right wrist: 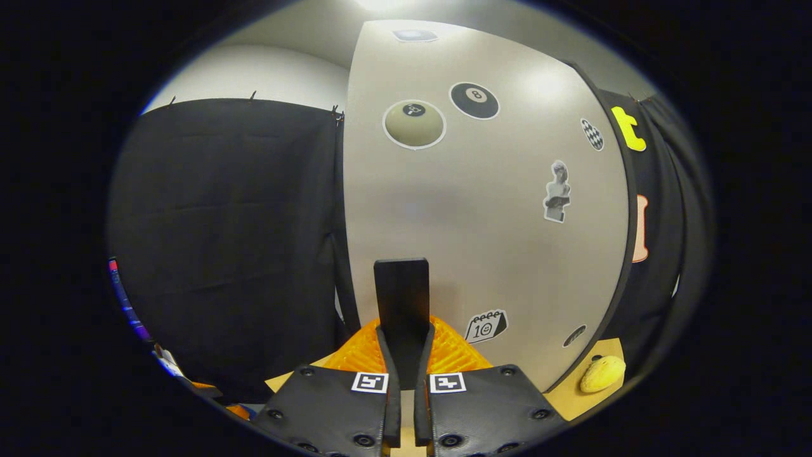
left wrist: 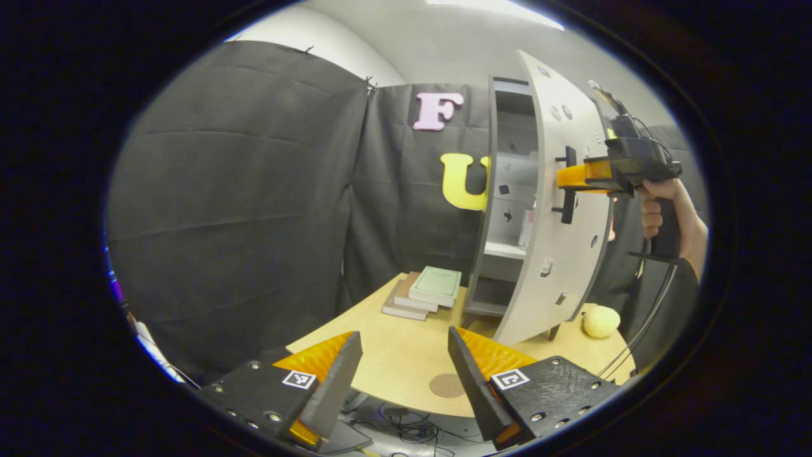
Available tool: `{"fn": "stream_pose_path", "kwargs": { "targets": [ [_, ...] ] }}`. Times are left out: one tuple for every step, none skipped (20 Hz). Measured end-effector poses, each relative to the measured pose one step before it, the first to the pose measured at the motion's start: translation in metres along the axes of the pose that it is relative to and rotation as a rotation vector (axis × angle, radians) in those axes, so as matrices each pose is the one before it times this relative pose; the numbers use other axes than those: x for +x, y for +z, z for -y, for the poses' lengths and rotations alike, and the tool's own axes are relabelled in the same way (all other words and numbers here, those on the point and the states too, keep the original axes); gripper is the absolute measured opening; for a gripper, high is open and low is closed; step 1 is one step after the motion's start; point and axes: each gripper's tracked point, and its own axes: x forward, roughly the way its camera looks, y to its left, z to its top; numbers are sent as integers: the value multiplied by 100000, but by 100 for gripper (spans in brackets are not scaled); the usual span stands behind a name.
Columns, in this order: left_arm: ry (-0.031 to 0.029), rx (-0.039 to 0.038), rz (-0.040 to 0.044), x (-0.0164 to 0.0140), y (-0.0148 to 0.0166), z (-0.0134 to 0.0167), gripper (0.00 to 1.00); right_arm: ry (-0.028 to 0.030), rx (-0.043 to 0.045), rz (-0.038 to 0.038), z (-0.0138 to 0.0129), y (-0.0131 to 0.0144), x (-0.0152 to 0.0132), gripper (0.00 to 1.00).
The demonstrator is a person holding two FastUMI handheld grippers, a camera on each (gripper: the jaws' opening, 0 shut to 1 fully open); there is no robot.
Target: Open the cabinet door with the right hand, grasp the bottle in the cabinet with the left hand and place it on the coaster, then close the cabinet door with the right hand.
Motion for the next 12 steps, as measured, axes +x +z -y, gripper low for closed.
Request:
{"fn": "stream_pose_path", "kwargs": {
  "targets": [
    [-147, 281, -198, -401, -144, 256, 82, 285, 321, 129, 122, -72, -413, 10],
    [-154, -71, -305, -477, -305, 296, 82, 28, 255, 4, 252, -15, -389, 10],
    [-229, -271, -413, -389, -122, 345, 82, -106, 61, 166, 213, -121, -317, 10],
    [-538, -310, -316, -280, -225, 394, 82, -100, 85, 311, 259, -22, -310, 10],
    [-629, -120, -85, -335, -67, 481, 82, -231, 123, 193, 159, -55, -349, 10],
    [-661, 284, 105, -344, -119, 438, 82, -186, 349, 158, 223, -51, -324, 10],
    [-219, 672, 3, -252, -3, 363, 82, -187, 307, 227, 211, -89, -286, 10],
    [-46, 663, -128, -65, -143, 308, 82, -243, 238, 386, 314, -40, -345, 10],
    [-259, 495, 261, -58, 73, 450, 82, -390, 369, 883, 239, -85, -314, 10],
    [-333, 334, 637, -103, 416, 400, 82, -314, 683, 922, 279, -25, -363, 10],
    [-533, 146, 176, 93, 298, 429, 82, -470, 632, 587, 289, -83, -315, 10],
    [-820, 51, 162, 220, 72, 599, 82, -700, 643, 407, 327, -23, -328, 10]
  ]
}}
